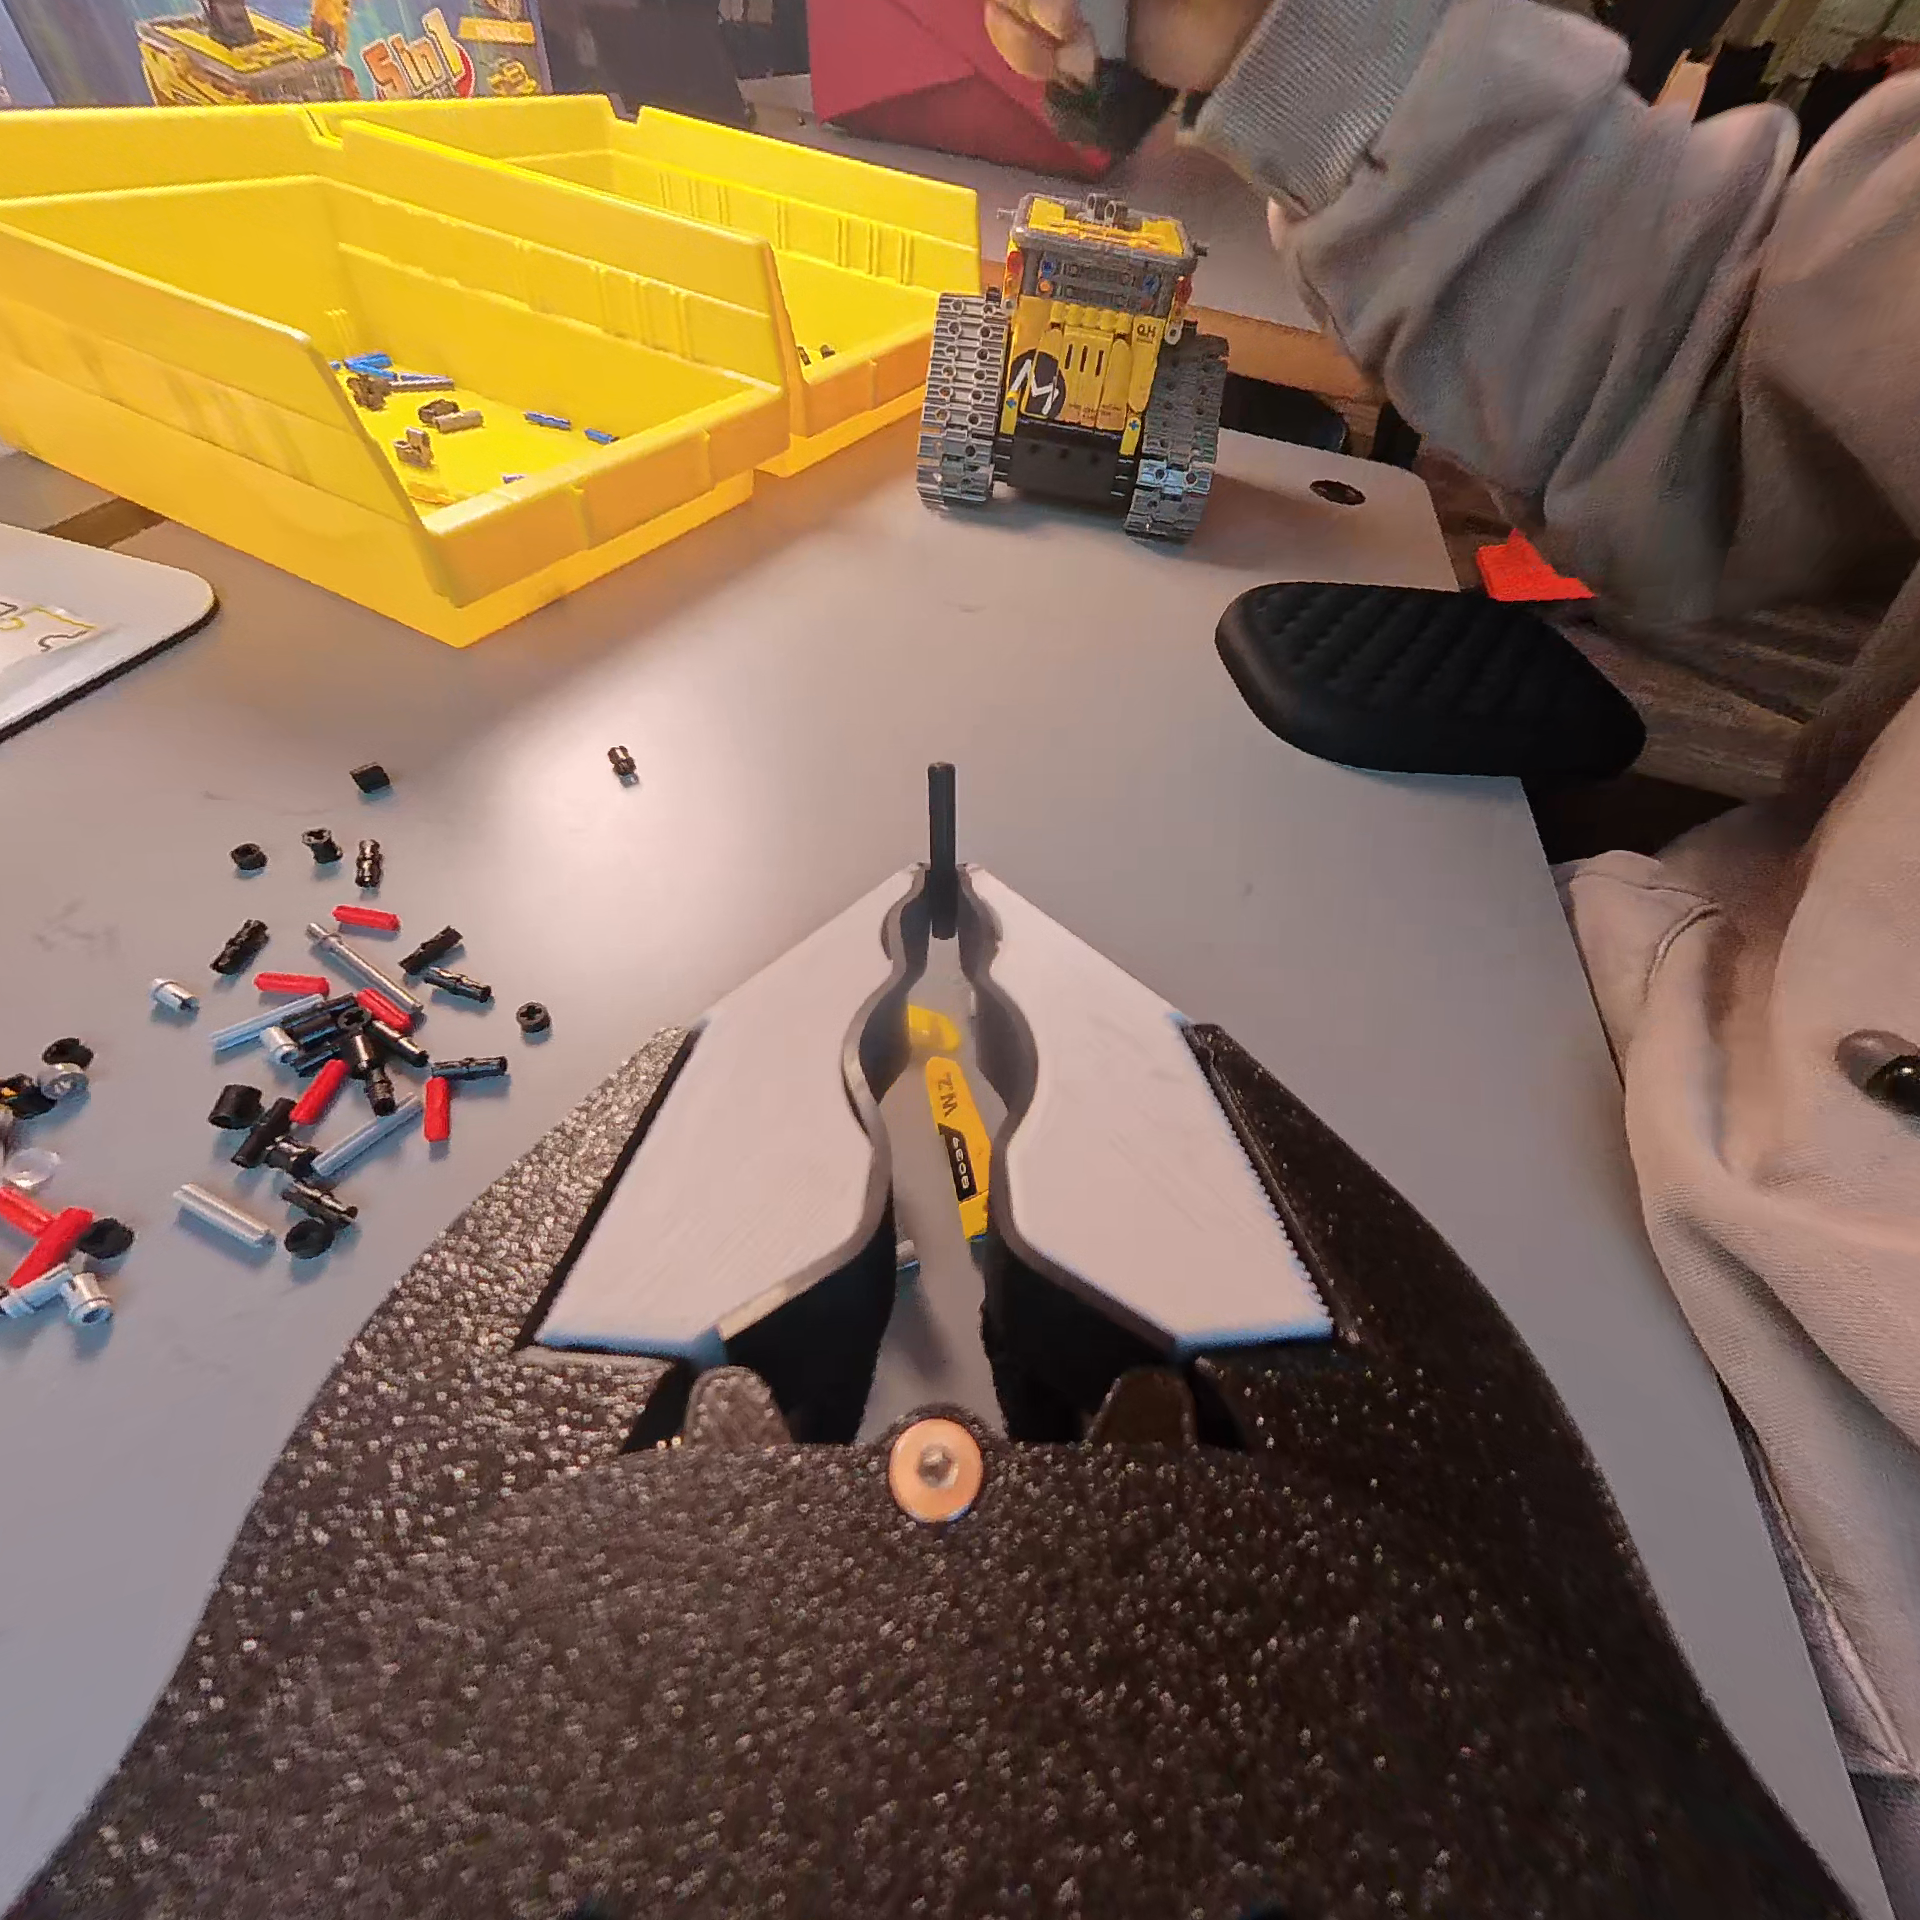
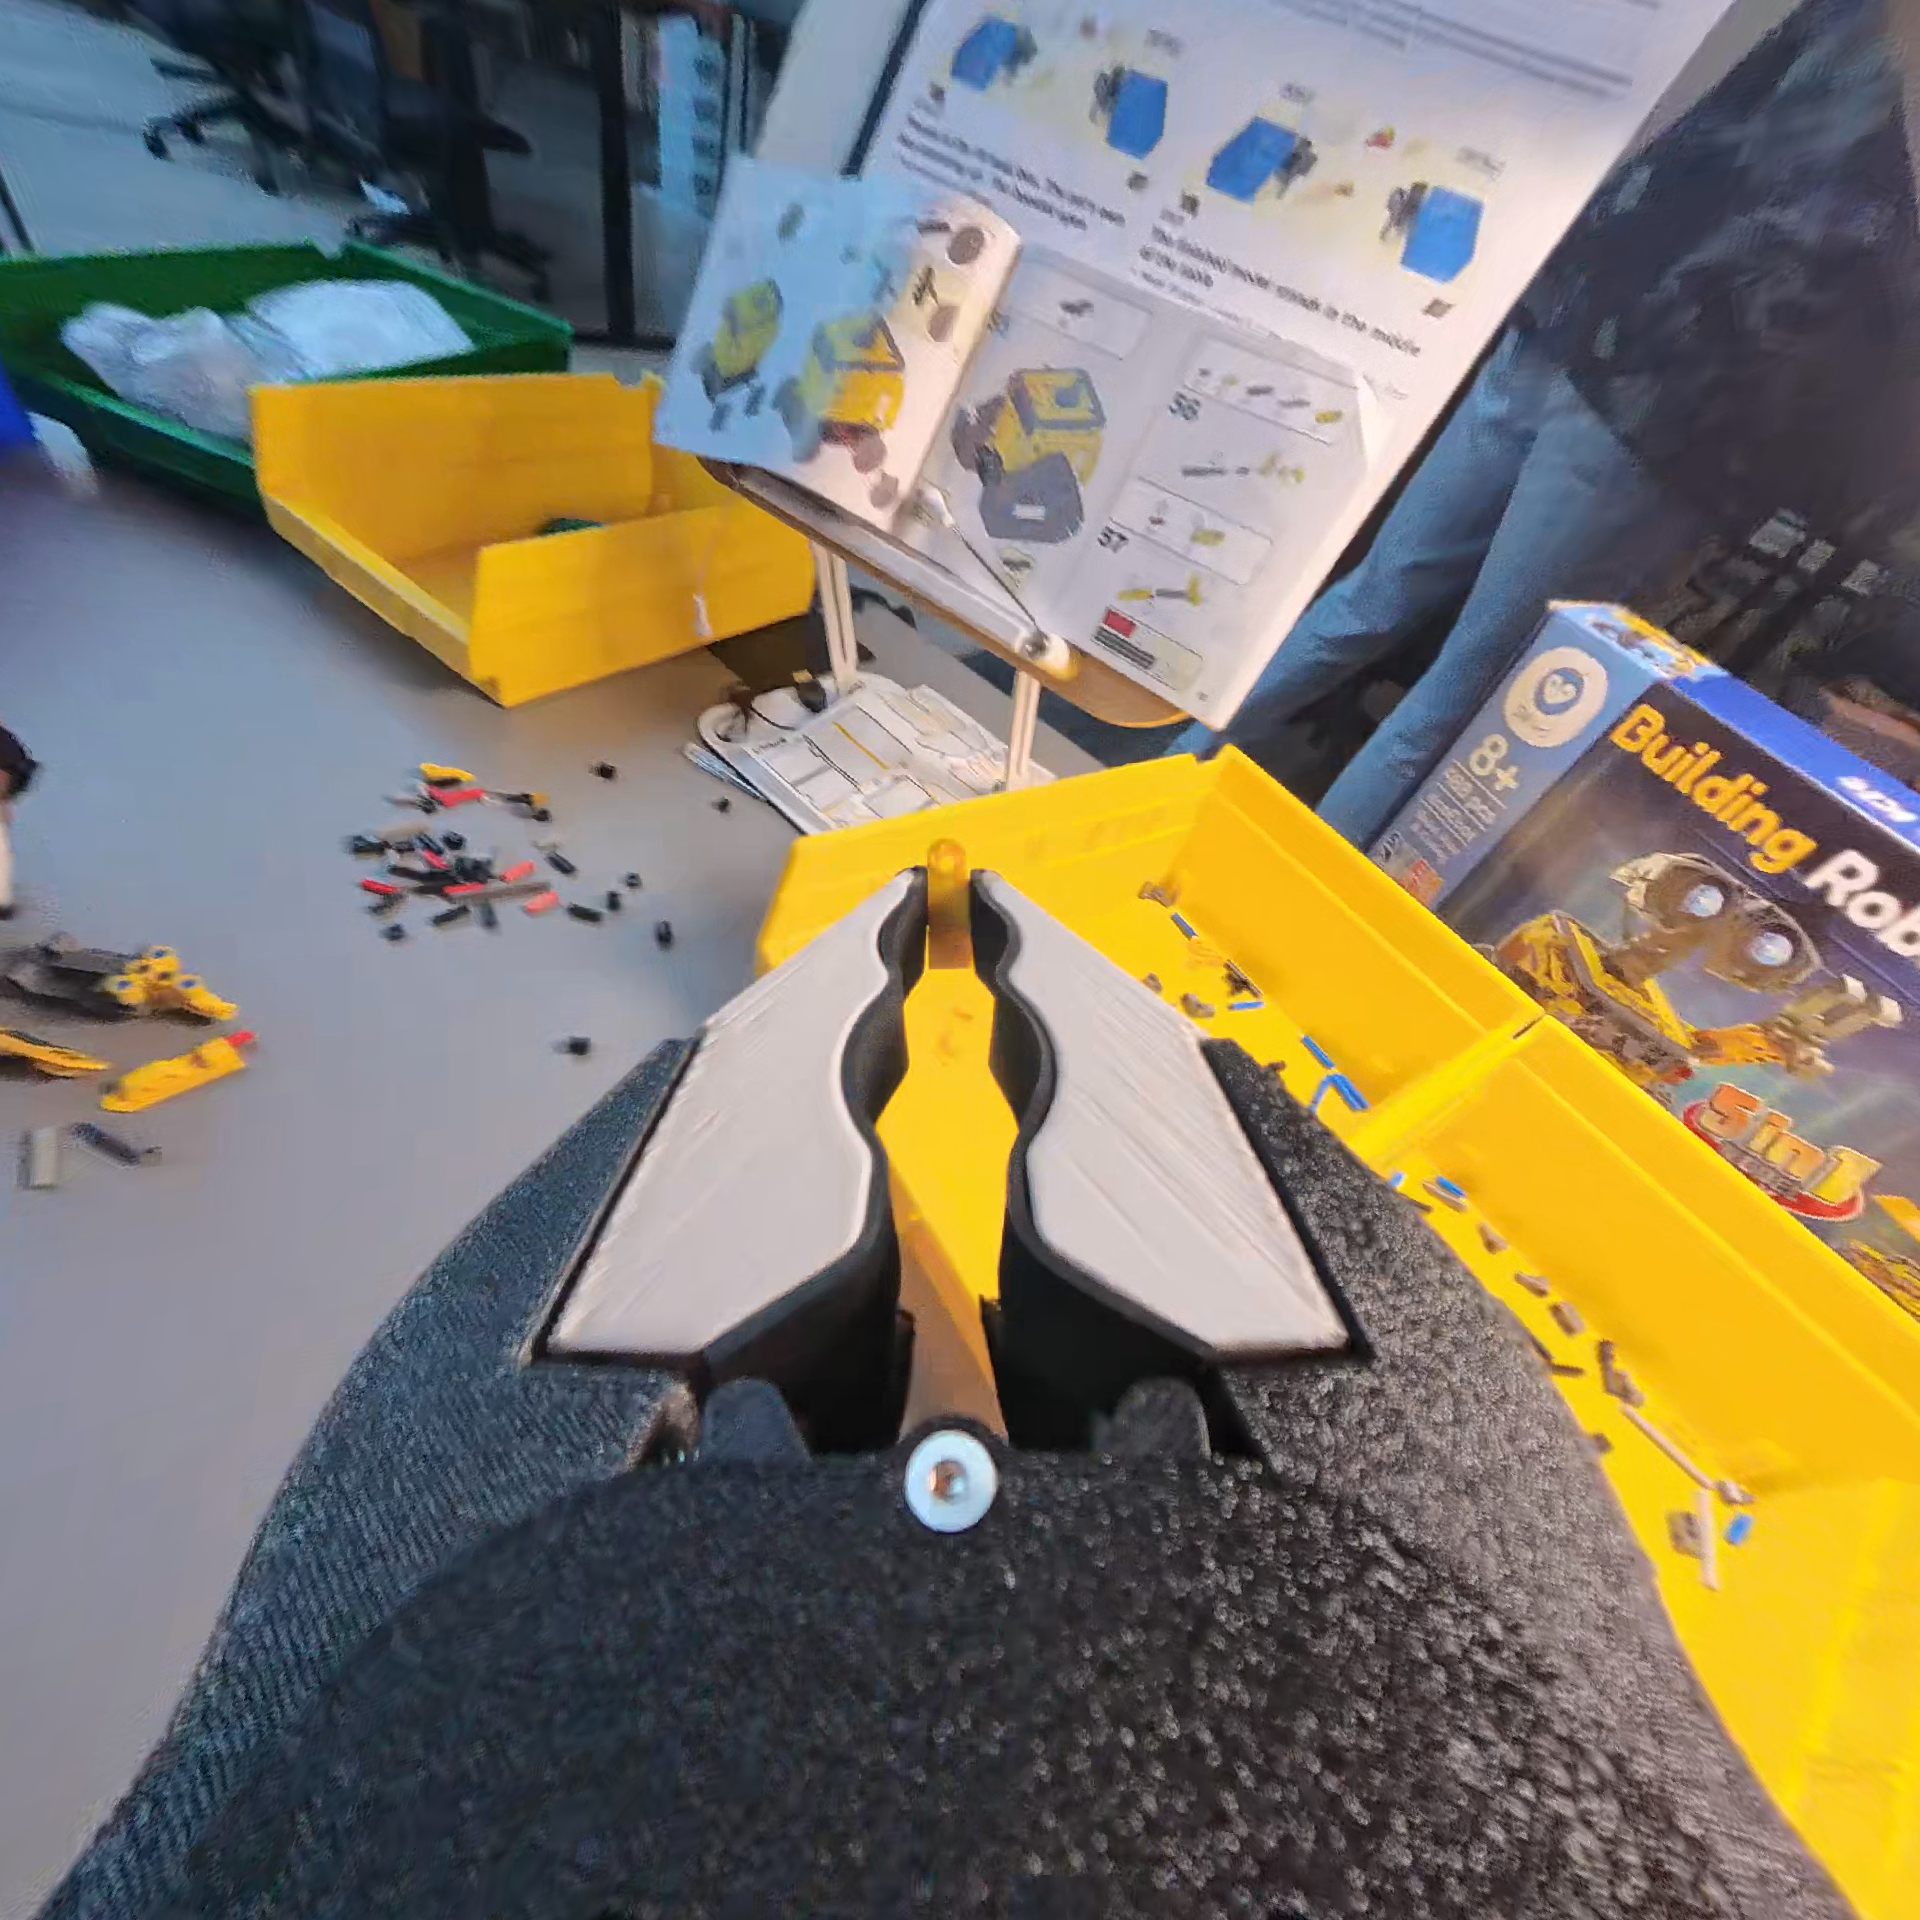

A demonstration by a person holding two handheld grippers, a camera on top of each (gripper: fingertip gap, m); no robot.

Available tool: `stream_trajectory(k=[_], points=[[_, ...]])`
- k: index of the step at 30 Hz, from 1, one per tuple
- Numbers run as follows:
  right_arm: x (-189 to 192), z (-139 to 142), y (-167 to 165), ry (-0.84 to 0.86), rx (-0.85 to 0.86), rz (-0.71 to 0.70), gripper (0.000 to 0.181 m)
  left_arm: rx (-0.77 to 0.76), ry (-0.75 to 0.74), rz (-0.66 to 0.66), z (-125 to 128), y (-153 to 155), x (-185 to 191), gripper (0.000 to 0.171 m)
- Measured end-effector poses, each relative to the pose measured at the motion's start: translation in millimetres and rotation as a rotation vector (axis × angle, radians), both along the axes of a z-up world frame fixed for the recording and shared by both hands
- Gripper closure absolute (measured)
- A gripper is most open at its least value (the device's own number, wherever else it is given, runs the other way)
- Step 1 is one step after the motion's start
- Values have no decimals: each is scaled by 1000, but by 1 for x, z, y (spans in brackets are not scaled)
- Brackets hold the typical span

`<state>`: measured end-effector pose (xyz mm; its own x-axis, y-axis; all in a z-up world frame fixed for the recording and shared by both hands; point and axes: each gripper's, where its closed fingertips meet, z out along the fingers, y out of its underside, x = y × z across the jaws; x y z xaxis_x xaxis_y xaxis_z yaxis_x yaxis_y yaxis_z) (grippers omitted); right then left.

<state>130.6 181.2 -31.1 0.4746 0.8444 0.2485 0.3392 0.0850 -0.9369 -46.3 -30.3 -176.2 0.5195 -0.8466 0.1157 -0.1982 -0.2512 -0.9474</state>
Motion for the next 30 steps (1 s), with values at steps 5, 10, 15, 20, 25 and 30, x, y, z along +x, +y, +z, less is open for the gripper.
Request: stream_trajectory(k=[5, 10, 15, 20, 25, 30], points=[[18, -23, 94, -205, -35, -132, 175, 6, 28, 25, -5, 3, -5, 168], [76, -77, 173, -381, -188, -318, 175, -4, 25, 46, -7, 8, -12, 168], [124, -128, 198, -518, -299, -393, 175, -29, 36, 36, -15, 9, -11, 168], [141, -140, 208, -530, -296, -436, 175, -34, 43, 28, -17, 9, -9, 168], [143, -142, 222, -516, -284, -458, 175, -37, 46, 32, -18, 10, -9, 168], [140, -154, 242, -538, -314, -472, 175, -25, 65, 27, -19, 8, -7, 168]])
